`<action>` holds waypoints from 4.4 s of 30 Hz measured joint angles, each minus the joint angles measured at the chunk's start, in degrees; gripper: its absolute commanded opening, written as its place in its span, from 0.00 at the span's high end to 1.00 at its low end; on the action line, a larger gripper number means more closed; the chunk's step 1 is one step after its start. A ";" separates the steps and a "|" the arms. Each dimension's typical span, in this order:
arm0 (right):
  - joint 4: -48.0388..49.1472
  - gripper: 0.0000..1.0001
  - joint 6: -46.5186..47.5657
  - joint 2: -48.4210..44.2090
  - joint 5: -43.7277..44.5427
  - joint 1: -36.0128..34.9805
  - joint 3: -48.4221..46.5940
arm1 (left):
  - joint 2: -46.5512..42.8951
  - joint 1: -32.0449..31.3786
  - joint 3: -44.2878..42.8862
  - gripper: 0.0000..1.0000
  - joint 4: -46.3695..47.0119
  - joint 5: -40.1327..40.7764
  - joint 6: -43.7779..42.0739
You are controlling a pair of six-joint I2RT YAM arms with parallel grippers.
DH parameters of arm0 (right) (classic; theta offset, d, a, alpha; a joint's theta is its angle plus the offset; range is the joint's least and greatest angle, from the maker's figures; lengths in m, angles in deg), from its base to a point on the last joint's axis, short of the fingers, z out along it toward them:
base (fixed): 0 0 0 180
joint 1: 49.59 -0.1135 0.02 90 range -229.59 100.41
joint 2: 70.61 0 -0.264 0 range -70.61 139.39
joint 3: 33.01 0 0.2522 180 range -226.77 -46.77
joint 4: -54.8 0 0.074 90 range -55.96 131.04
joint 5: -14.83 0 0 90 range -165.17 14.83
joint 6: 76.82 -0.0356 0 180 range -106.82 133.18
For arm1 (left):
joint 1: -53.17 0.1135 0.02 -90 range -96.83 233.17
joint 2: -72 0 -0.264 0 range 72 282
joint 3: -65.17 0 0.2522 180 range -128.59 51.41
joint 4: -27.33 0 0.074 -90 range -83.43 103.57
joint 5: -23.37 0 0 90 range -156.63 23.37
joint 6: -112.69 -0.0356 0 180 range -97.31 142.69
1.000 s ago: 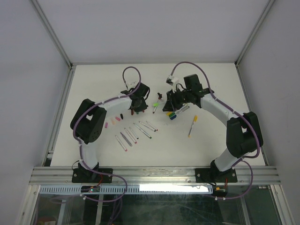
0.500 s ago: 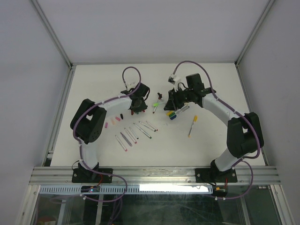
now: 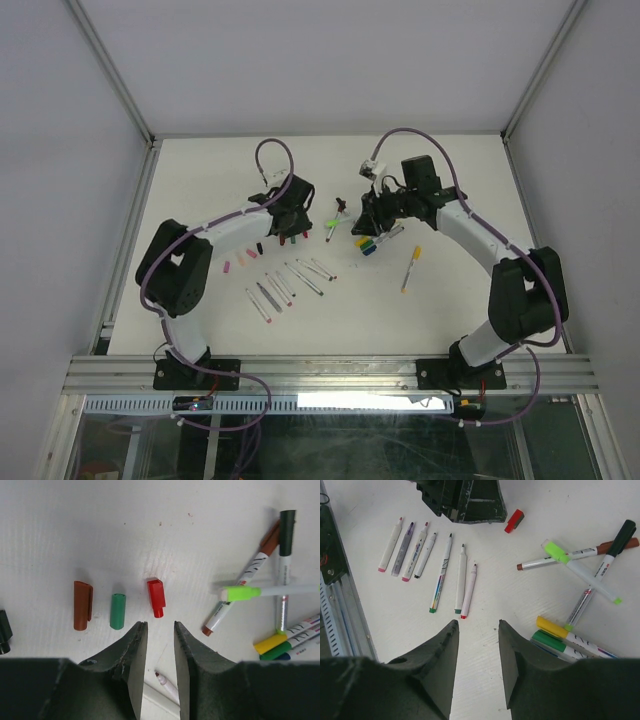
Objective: Open the pen caps
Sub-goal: Place the pen cap at the center of the board, then pick up the pen from the center of the board, then open the pen cap from the pen.
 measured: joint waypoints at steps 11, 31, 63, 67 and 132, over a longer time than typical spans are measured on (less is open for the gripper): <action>-1.38 0.37 29.73 -5.27 -10.78 0.09 1.46 | -19.04 0.00 15.93 0.44 15.28 -2.21 -7.85; -12.74 0.52 69.94 17.03 4.33 -4.28 -12.76 | -45.03 0.00 54.75 0.01 64.15 -11.32 -19.91; -12.15 0.91 65.35 30.84 18.69 -7.93 -23.63 | -46.07 0.00 59.52 0.01 74.34 -10.91 -19.71; -12.24 1.00 61.37 30.91 18.71 -8.07 -24.17 | -46.45 0.00 59.82 0.01 74.42 -10.88 -19.69; 9.57 1.00 -10.36 -3.21 -18.27 -5.95 4.76 | -26.27 -12.35 52.52 0.59 98.01 -1.05 10.21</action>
